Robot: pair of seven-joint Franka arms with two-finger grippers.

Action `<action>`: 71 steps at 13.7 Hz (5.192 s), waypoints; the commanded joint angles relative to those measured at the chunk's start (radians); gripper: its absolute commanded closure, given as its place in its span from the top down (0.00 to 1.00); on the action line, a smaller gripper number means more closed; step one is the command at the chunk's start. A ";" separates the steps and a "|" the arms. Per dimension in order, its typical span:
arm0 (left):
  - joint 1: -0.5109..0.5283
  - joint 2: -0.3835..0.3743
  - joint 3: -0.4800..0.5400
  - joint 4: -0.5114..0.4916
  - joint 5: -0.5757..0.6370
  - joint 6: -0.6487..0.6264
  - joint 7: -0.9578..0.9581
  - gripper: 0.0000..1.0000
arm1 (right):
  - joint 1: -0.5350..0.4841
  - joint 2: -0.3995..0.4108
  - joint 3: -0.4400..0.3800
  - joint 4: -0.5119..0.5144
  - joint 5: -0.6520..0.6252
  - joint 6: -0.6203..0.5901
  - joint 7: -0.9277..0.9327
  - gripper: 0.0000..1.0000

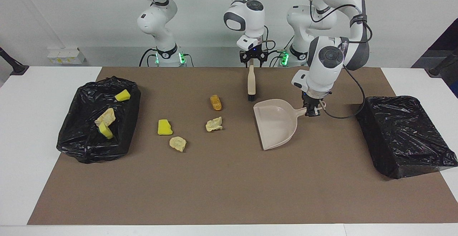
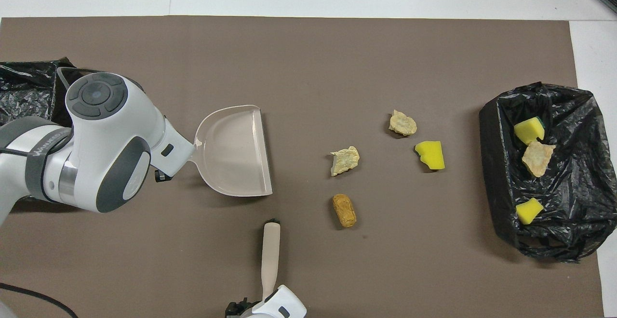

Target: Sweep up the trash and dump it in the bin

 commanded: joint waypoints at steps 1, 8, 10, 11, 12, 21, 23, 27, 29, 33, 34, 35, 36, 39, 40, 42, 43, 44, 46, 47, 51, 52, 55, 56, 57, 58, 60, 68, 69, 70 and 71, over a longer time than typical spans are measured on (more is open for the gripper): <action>-0.006 -0.066 0.001 -0.090 0.017 0.063 0.012 0.00 | 0.016 0.006 0.004 -0.004 -0.015 -0.013 0.042 0.60; -0.063 -0.077 -0.005 -0.096 0.017 0.065 0.004 0.00 | -0.007 0.003 -0.003 0.030 -0.027 -0.080 0.029 0.00; -0.071 -0.077 -0.007 -0.098 0.017 0.066 -0.001 0.00 | -0.042 -0.015 -0.011 0.056 -0.029 -0.156 0.003 0.00; -0.072 -0.079 -0.007 -0.098 0.017 0.065 -0.007 0.00 | -0.089 -0.041 -0.011 0.067 -0.029 -0.207 -0.051 0.00; -0.072 -0.079 -0.008 -0.098 0.017 0.061 -0.049 0.00 | -0.143 -0.086 -0.008 0.064 -0.029 -0.246 -0.118 0.00; -0.172 -0.135 -0.010 -0.159 0.017 0.009 -0.243 0.00 | -0.646 -0.152 -0.007 0.067 -0.103 -0.383 -0.635 0.00; -0.207 -0.132 -0.010 -0.165 0.017 0.014 -0.301 0.00 | -0.743 -0.137 -0.008 0.059 -0.138 -0.357 -0.765 0.00; -0.229 -0.134 -0.010 -0.182 0.015 0.025 -0.398 0.00 | -0.951 -0.146 -0.005 -0.005 -0.311 -0.282 -0.943 0.00; -0.242 -0.134 -0.010 -0.184 0.015 0.025 -0.406 0.00 | -1.027 -0.169 -0.006 -0.068 -0.311 -0.205 -1.039 0.00; -0.242 -0.134 -0.010 -0.184 0.015 0.028 -0.424 0.00 | -1.038 -0.168 -0.005 -0.131 -0.313 -0.168 -1.059 0.00; -0.242 -0.134 -0.010 -0.184 0.015 0.026 -0.426 0.00 | -1.033 -0.160 -0.005 -0.145 -0.313 -0.146 -1.054 0.00; -0.242 -0.134 -0.010 -0.184 0.015 0.025 -0.424 0.00 | -1.027 -0.138 0.000 -0.150 -0.313 -0.120 -1.051 0.00; -0.242 -0.134 -0.010 -0.184 0.015 0.025 -0.424 0.00 | -0.985 -0.111 -0.002 -0.148 -0.311 -0.094 -1.036 0.00; -0.241 -0.134 -0.010 -0.182 0.015 0.029 -0.423 0.00 | -0.896 -0.053 0.001 -0.107 -0.307 -0.050 -0.960 0.00; -0.239 -0.134 -0.010 -0.182 0.015 0.031 -0.421 0.00 | -0.862 -0.037 0.001 -0.088 -0.305 -0.056 -0.958 0.00; -0.235 -0.132 -0.010 -0.182 0.014 0.031 -0.421 0.00 | -0.794 -0.005 0.001 -0.062 -0.296 -0.054 -0.929 0.00; -0.233 -0.131 -0.010 -0.182 0.014 0.038 -0.422 0.00 | -0.750 0.013 0.003 -0.048 -0.273 -0.053 -0.927 0.00; -0.230 -0.129 -0.010 -0.182 0.014 0.045 -0.421 0.00 | -0.715 0.015 0.003 -0.047 -0.253 -0.050 -0.927 0.00; -0.229 -0.129 -0.010 -0.182 0.014 0.046 -0.418 0.00 | -0.646 0.014 0.003 -0.047 -0.236 -0.057 -0.938 0.00; -0.227 -0.128 -0.010 -0.182 0.015 0.054 -0.419 0.00 | -0.616 0.014 0.004 -0.047 -0.200 -0.059 -0.942 0.00; -0.210 -0.122 -0.008 -0.182 0.014 0.075 -0.416 0.00 | -0.484 0.023 0.004 -0.002 0.075 -0.066 -0.949 0.00; -0.209 -0.122 -0.008 -0.182 0.014 0.084 -0.416 0.00 | -0.454 0.023 0.003 0.010 0.132 -0.066 -0.964 0.00; -0.210 -0.120 -0.010 -0.182 0.014 0.086 -0.410 0.00 | -0.420 0.040 0.003 0.086 0.291 -0.094 -0.970 0.00; -0.209 -0.120 -0.008 -0.182 0.014 0.086 -0.409 0.00 | -0.418 0.046 0.003 0.105 0.365 -0.096 -0.969 0.00; -0.209 -0.120 -0.008 -0.182 0.014 0.083 -0.407 0.00 | -0.411 0.043 0.003 0.123 0.441 -0.099 -0.964 0.00; -0.209 -0.123 -0.008 -0.182 0.014 0.072 -0.401 0.00 | -0.411 0.031 0.003 0.131 0.465 -0.114 -0.964 0.00; -0.209 -0.125 -0.007 -0.182 0.014 0.058 -0.328 0.00 | -0.427 -0.005 -0.008 0.154 0.457 -0.222 -0.965 0.00; -0.212 -0.134 -0.008 -0.199 0.014 0.046 -0.307 0.00 | -0.631 -0.106 -0.011 0.138 0.133 -0.481 -0.959 0.00; -0.212 -0.135 -0.008 -0.200 0.014 0.046 -0.303 0.00 | -0.663 -0.126 -0.011 0.098 0.112 -0.481 -0.979 0.00; -0.212 -0.135 -0.010 -0.205 0.014 0.049 -0.279 0.00 | -0.718 -0.155 -0.010 0.044 0.100 -0.476 -1.028 0.00; -0.212 -0.137 -0.008 -0.207 0.014 0.051 -0.253 0.00 | -0.752 -0.179 -0.008 -0.002 0.098 -0.467 -1.065 0.00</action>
